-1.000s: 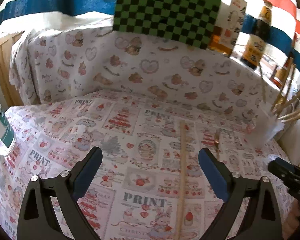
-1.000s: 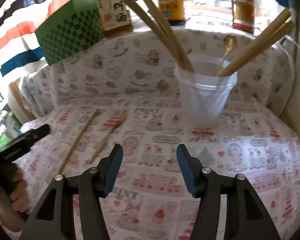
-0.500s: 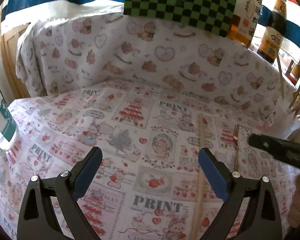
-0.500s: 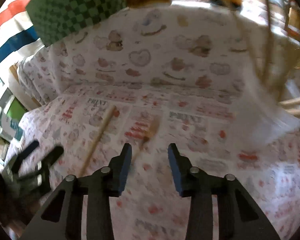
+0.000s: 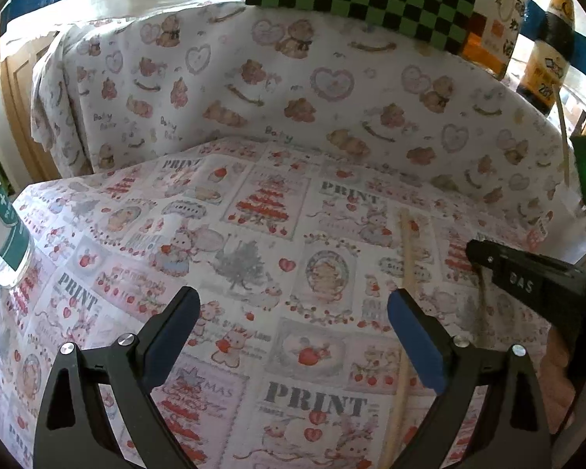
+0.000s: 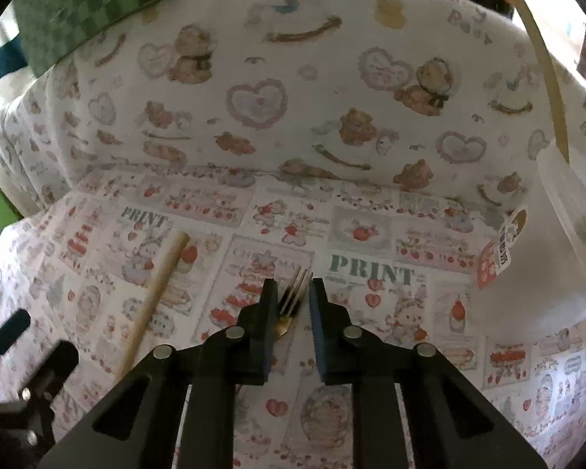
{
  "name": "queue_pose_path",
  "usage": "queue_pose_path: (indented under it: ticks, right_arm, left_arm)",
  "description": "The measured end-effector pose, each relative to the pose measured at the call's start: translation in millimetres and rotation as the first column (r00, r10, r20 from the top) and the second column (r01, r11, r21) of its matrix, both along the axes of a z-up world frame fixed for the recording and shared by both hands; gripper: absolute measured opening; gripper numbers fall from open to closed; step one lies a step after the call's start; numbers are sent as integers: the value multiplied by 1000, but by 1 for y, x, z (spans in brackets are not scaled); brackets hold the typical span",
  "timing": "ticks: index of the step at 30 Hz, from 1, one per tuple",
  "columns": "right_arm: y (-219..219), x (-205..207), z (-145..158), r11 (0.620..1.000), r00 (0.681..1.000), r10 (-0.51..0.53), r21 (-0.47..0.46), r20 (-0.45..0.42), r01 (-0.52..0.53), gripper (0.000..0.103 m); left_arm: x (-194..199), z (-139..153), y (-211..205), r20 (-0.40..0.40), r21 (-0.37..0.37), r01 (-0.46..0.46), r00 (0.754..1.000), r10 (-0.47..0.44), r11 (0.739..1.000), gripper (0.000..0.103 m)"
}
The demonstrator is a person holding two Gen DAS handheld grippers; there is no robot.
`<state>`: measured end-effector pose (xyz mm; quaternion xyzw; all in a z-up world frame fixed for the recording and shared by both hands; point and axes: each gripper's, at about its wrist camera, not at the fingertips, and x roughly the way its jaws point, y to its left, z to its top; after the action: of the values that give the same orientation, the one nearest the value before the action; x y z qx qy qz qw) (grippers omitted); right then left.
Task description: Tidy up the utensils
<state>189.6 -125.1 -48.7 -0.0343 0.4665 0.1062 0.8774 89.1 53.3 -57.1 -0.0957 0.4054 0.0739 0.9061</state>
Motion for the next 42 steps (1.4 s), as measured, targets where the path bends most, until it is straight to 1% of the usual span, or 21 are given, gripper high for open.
queue_pose_path:
  ticks: [1, 3, 6, 9, 10, 13, 14, 16, 18, 20, 21, 23, 25, 28, 31, 32, 35, 36, 37, 40, 42]
  right_arm:
    - [0, -1, 0, 1000, 1000, 3, 2, 0, -3, 4]
    - [1, -4, 1, 1000, 1000, 8, -7, 13, -7, 3]
    - [-2, -10, 5, 1000, 1000, 13, 7, 19, -13, 3]
    - [-13, -25, 21, 999, 998, 13, 29, 59, -15, 3]
    - [-18, -33, 29, 999, 996, 7, 35, 88, -10, 3]
    - [-41, -64, 51, 998, 985, -22, 64, 172, 11, 3]
    - [-49, -74, 58, 998, 978, -29, 61, 206, 16, 3]
    - [-60, -93, 74, 999, 956, -39, 48, 292, 26, 3]
    - [-73, -112, 91, 998, 921, -51, 57, 386, 31, 3]
    - [-85, -124, 104, 997, 896, -68, 73, 439, 40, 3]
    - [-92, -129, 110, 995, 882, -79, 91, 465, 42, 3]
    - [-99, -131, 117, 992, 867, -98, 114, 488, 48, 3]
    - [-103, -130, 119, 990, 857, -122, 126, 501, 67, 3]
    - [-112, -127, 120, 987, 857, -144, 129, 496, 91, 3]
    - [-120, -126, 119, 986, 854, -158, 125, 496, 110, 3]
    - [-123, -125, 120, 985, 854, -165, 132, 493, 114, 3]
    - [-131, -125, 120, 979, 859, -184, 162, 478, 120, 3]
    - [-132, -125, 120, 979, 859, -187, 164, 476, 122, 3]
    - [-134, -125, 121, 978, 859, -190, 165, 476, 125, 3]
    - [-141, -123, 122, 975, 867, -193, 190, 459, 116, 3]
    - [-151, -118, 121, 964, 881, -211, 239, 424, 115, 3]
  left_arm:
    - [1, -1, 0, -8, 0, 0, 1000, 0, 1000, 96]
    - [2, -3, -1, -29, 6, 0, 1000, 0, 1000, 96]
    - [3, -4, 1, -28, -4, -1, 1000, 1, 1000, 96]
    - [3, -4, 2, -27, -6, 4, 1000, -4, 1000, 95]
    - [3, -4, 1, -30, -4, 13, 999, -13, 1000, 88]
    - [2, -4, -7, -37, 32, 38, 999, -37, 999, 78]
    - [1, -3, -9, -36, 44, 45, 998, -43, 998, 76]
    - [-1, 3, -13, -26, 53, 79, 997, -77, 995, 64]
    - [-7, 14, -13, 22, 81, 81, 996, -83, 993, 61]
    - [-10, 22, -15, 40, 97, 92, 995, -96, 991, 57]
    - [-9, 24, -18, 35, 92, 119, 992, -123, 989, 54]
    - [-4, 30, -28, 16, 98, 160, 987, -163, 982, 49]
    - [4, 37, -42, -11, 136, 183, 983, -183, 974, 44]
    - [24, 45, -59, -42, 138, 234, 972, -231, 962, 43]
    - [53, 46, -70, -87, 189, 198, 979, -184, 962, 43]
    - [61, 45, -73, -101, 191, 200, 978, -184, 961, 43]
    - [90, 38, -77, -170, 147, 223, 965, -198, 964, 29]
    - [99, 35, -79, -192, 138, 228, 961, -200, 964, 23]
    - [105, 33, -81, -205, 136, 237, 957, -206, 962, 21]
    - [116, 25, -87, -230, 112, 258, 946, -227, 960, 20]
    - [122, 18, -88, -247, 96, 260, 941, -230, 961, 20]
